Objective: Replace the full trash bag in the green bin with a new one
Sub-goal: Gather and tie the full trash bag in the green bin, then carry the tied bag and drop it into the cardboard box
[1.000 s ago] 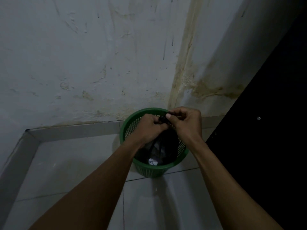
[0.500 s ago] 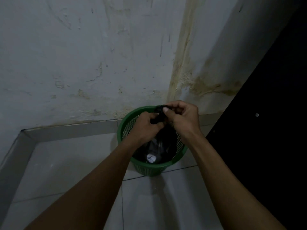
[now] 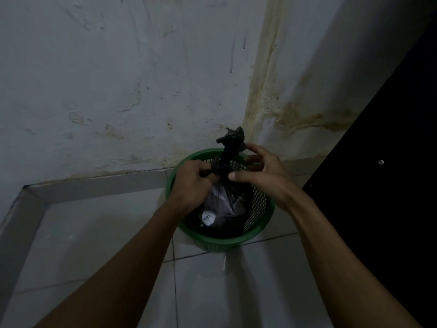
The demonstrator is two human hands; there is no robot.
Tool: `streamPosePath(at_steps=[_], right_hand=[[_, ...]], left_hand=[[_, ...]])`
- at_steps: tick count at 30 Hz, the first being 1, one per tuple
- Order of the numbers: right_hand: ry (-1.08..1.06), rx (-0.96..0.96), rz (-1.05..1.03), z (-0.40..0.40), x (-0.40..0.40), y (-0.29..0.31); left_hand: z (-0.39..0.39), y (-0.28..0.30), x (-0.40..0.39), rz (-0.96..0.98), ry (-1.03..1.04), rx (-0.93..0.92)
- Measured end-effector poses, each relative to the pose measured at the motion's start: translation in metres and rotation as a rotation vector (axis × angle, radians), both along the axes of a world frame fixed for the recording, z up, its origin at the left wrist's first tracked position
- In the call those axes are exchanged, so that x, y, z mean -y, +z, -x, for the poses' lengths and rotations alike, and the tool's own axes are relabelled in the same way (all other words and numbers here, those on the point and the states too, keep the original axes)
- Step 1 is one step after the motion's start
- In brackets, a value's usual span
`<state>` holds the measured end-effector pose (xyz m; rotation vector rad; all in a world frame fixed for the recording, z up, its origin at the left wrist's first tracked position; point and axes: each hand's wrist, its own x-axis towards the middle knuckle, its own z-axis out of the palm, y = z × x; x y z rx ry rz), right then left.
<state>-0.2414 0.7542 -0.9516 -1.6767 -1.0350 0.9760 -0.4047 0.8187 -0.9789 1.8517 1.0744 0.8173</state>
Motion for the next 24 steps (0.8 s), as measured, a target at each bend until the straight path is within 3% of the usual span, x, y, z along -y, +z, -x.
streamPosePath(at_steps=[2, 5, 12, 17, 24], right_hand=[[0.084, 0.135, -0.025, 0.000, -0.002, -0.008], [0.166, 0.186, -0.105, 0.004, -0.007, -0.020], [0.025, 0.200, -0.153, 0.008, -0.024, -0.027], [-0.032, 0.134, -0.186, 0.020, -0.021, 0.030], [-0.075, -0.020, -0.211, 0.045, 0.006, 0.167]], left_hand=[[0.000, -0.003, -0.005, 0.015, -0.013, 0.027], [0.000, -0.005, -0.013, 0.039, -0.036, 0.059], [-0.004, 0.007, -0.021, 0.191, -0.010, 0.099], [-0.003, 0.065, -0.008, 0.226, 0.067, 0.135], [0.020, 0.209, 0.024, 0.207, 0.127, 0.098]])
